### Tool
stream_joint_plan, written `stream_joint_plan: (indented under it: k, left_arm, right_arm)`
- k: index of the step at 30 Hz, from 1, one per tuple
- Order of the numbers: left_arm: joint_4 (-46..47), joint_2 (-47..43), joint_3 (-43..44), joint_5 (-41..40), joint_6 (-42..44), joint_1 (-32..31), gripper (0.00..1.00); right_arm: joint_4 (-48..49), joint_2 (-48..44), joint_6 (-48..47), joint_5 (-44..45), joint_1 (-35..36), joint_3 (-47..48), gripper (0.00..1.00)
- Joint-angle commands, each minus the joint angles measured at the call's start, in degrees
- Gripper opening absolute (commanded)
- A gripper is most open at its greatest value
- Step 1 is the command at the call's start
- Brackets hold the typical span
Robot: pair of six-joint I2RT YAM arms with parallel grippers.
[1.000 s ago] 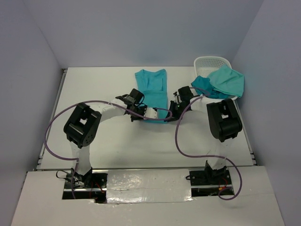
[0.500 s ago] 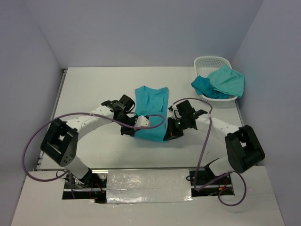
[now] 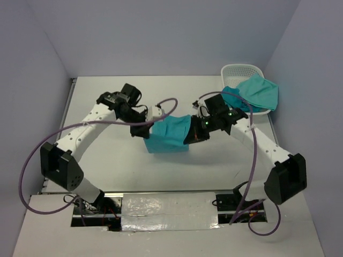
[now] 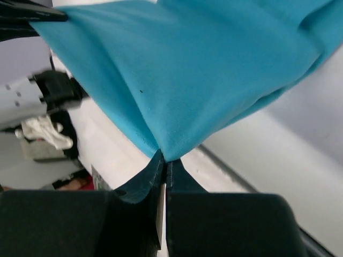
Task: Fold and stack the t-shirts
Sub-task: Fold the long partially folded tshirt into a neat square
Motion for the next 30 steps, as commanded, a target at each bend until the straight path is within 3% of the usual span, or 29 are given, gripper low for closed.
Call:
stream_joint_plan:
  k: [1,12,21,30]
  left_arm:
    - [-1.7,6.9,8.2,-0.5,-3.5,4.6,0.00]
    - [6.1,26.3,27.6,-6.9,-10.7,7.8,0.00]
    - [15.3,34.5,31.6,-12.3,-15.1,8.3,0.00]
    - [21.4,40.2,31.5,-16.4,-18.1,8.4,0.00]
  right_arm:
    - [-4.7,7.7,-3.5,1.2,-4.1,6.9,0.00]
    - [-0.4,26.0,-3.2,2.4,-12.2,21.7,0.00]
    - [1.6,34.2,-1.4,6.0,-13.7,25.8,0.00]
    - [1.8,44.3,1.4,10.7,-15.3,36.7,0.00]
